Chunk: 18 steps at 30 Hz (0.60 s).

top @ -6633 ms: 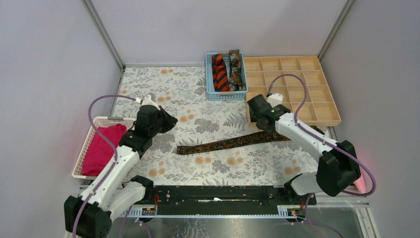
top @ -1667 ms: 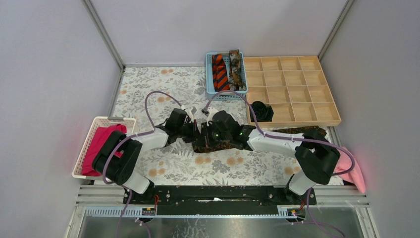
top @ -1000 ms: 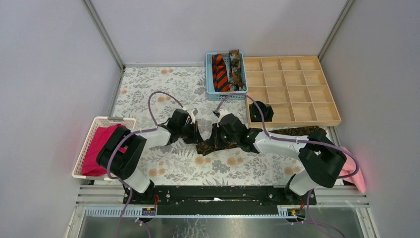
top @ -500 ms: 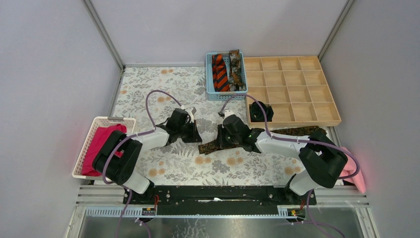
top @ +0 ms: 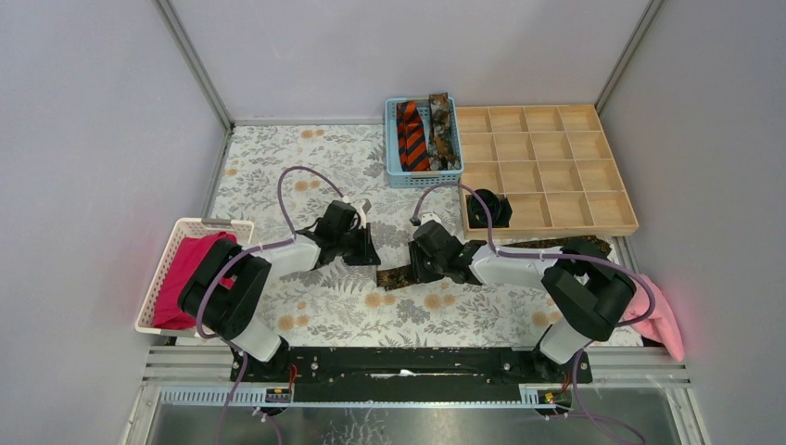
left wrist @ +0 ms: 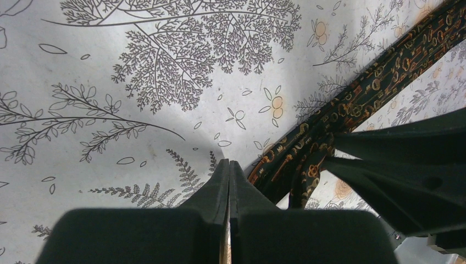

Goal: Roll the ties
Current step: Roll the tie at the center of the board.

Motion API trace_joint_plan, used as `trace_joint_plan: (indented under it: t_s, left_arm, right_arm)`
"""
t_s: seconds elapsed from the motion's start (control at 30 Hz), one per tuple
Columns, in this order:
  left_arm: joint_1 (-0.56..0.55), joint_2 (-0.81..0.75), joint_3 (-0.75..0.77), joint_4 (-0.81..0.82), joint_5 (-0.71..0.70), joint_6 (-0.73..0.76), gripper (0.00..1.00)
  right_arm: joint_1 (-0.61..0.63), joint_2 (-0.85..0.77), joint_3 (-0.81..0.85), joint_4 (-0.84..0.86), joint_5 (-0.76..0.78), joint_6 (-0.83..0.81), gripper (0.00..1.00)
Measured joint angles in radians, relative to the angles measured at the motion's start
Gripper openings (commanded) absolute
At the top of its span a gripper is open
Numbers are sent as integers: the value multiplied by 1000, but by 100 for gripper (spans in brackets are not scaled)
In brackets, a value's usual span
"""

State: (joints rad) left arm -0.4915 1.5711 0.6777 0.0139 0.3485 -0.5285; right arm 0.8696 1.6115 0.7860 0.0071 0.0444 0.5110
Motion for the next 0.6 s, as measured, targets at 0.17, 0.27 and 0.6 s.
trace_joint_plan:
  t_s: [0.17, 0.27, 0.6]
  left_arm:
    - [-2, 0, 1, -7, -14, 5, 0]
    - [-3, 0, 8, -18, -34, 8, 0]
    - [-3, 36, 86, -41, -120, 7, 0]
  right_arm:
    - [0, 3, 20, -20, 2, -16, 47]
    - [0, 3, 36, -35, 2, -24, 48]
    - [13, -185, 45, -102, 11, -27, 20]
